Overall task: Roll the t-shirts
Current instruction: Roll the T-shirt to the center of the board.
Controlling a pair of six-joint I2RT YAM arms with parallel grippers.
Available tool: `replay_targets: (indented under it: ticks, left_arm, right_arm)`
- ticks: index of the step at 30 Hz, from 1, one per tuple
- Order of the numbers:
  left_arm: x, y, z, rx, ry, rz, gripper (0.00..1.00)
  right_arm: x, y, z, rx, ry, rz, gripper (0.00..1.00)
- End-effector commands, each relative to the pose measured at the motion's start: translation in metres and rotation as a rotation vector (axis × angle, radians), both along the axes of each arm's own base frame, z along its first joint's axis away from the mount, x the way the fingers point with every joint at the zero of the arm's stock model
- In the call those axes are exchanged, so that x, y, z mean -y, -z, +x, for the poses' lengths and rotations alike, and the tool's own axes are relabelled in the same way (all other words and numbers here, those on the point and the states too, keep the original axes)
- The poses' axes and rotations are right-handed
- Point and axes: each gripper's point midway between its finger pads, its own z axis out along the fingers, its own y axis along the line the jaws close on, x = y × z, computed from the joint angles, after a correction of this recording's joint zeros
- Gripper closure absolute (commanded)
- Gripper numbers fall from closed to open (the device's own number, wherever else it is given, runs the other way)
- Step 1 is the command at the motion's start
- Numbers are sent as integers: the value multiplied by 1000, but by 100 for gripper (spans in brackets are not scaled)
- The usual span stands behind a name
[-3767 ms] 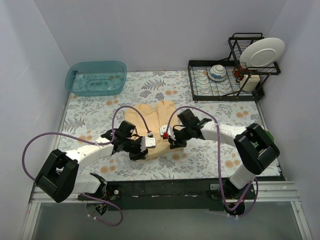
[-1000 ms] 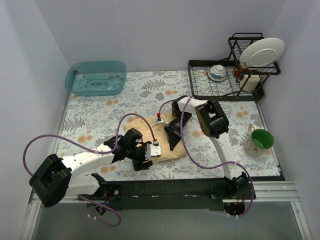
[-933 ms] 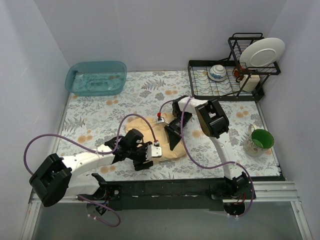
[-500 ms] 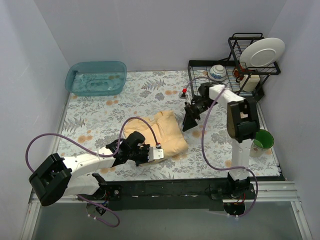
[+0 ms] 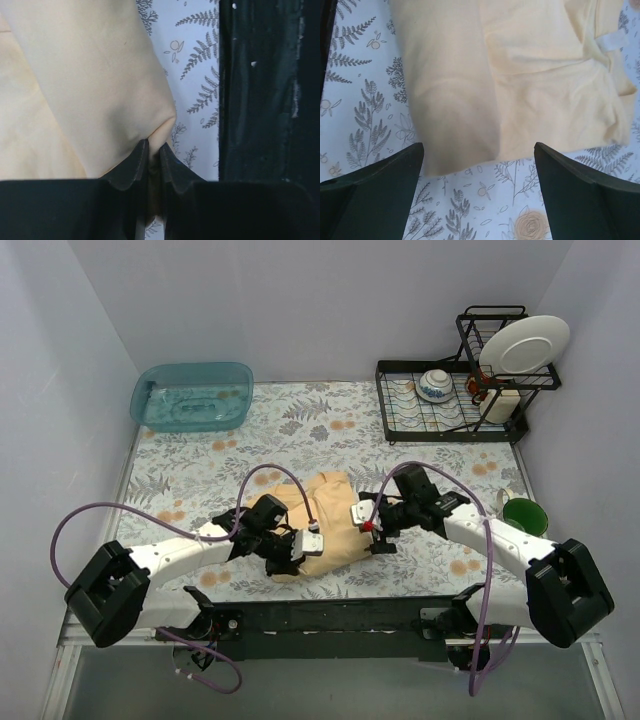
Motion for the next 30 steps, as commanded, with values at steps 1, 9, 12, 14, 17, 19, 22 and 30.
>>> replay_targets:
  ticks: [1, 9, 12, 14, 17, 19, 22, 30]
  left_arm:
    - [-15, -2, -47, -307, 24, 37, 100]
    - [-16, -11, -25, -421, -20, 11, 100]
    - [-12, -17, -13, -481, -43, -17, 100]
    - [-9, -22, -9, -499, -47, -43, 100]
    - [-6, -27, -8, -529, -42, -60, 100]
    - [-6, -28, -7, -533, -30, -68, 100]
    - [-8, -28, -6, -555, -32, -75, 100]
    - [-12, -31, -1, -582, -44, -99, 100]
  right_arm:
    - [-30, -22, 13, 239, -98, 79, 2]
    - [-39, -12, -45, 297, -313, 100, 5]
    - [-36, -7, -52, 263, -314, 86, 6]
    - [-35, -6, -53, 250, -313, 79, 6]
    - [-36, -2, -54, 245, -312, 78, 6]
    - [-37, 3, -54, 244, -311, 75, 6]
    - [-41, 11, -56, 225, -303, 62, 6]
    - [-60, 23, -53, 203, -222, 50, 6]
